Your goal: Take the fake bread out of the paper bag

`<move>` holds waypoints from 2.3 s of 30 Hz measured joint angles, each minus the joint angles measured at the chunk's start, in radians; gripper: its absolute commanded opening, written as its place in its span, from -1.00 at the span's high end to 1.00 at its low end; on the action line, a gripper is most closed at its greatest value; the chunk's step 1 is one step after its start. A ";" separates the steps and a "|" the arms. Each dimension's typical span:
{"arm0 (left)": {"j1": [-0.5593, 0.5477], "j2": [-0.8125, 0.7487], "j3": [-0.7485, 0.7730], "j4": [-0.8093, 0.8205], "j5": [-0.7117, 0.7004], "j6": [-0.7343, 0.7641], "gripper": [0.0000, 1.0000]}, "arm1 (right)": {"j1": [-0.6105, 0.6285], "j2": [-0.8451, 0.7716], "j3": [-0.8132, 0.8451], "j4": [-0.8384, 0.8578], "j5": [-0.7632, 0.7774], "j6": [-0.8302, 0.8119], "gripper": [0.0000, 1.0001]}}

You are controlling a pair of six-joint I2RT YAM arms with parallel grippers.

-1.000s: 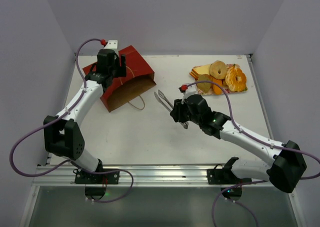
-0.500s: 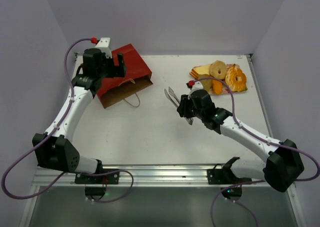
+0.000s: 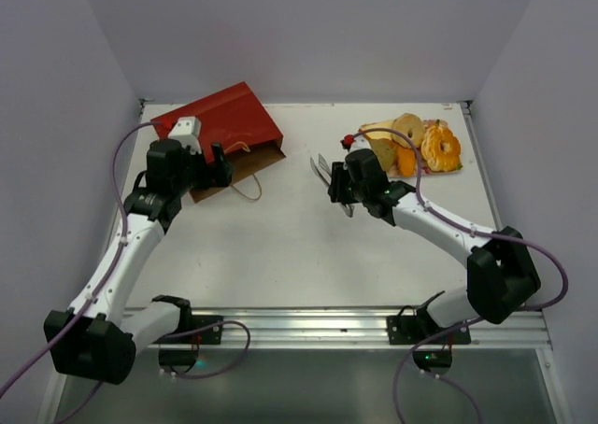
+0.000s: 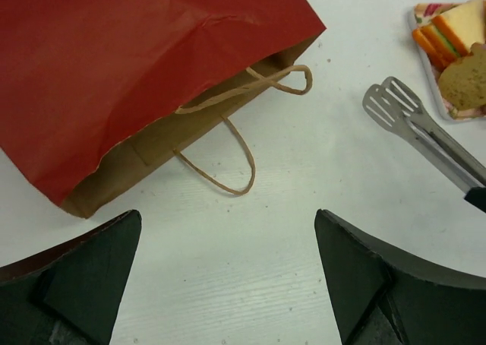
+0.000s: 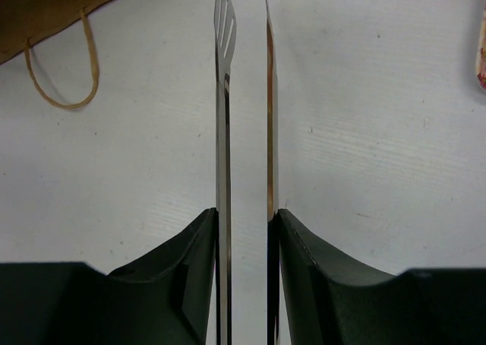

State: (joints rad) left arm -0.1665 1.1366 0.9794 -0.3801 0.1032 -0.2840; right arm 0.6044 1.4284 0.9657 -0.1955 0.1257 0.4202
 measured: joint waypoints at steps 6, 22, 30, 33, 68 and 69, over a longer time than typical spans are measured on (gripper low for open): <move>0.000 -0.190 -0.134 0.089 -0.010 -0.089 -1.00 | -0.023 0.100 0.056 0.009 0.018 -0.002 0.18; 0.000 -0.392 -0.415 0.180 0.043 -0.194 -1.00 | -0.030 0.236 0.100 0.016 0.049 -0.003 0.01; 0.000 -0.384 -0.456 0.228 0.066 -0.196 -1.00 | -0.030 0.307 0.102 0.023 0.049 -0.001 0.02; 0.000 -0.391 -0.481 0.262 0.084 -0.196 -1.00 | -0.030 0.339 0.102 0.035 0.049 0.001 0.00; 0.000 -0.397 -0.568 0.390 0.173 -0.184 -1.00 | -0.030 0.023 -0.032 0.028 0.068 -0.010 -0.98; 0.000 -0.397 -0.573 0.394 0.174 -0.184 -1.00 | -0.030 -0.020 -0.056 0.027 0.070 -0.012 -0.98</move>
State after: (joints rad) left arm -0.1669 0.7391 0.4061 0.0139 0.2775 -0.4683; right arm 0.5747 1.4086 0.9096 -0.1680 0.1959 0.4080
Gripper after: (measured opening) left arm 0.997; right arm 0.987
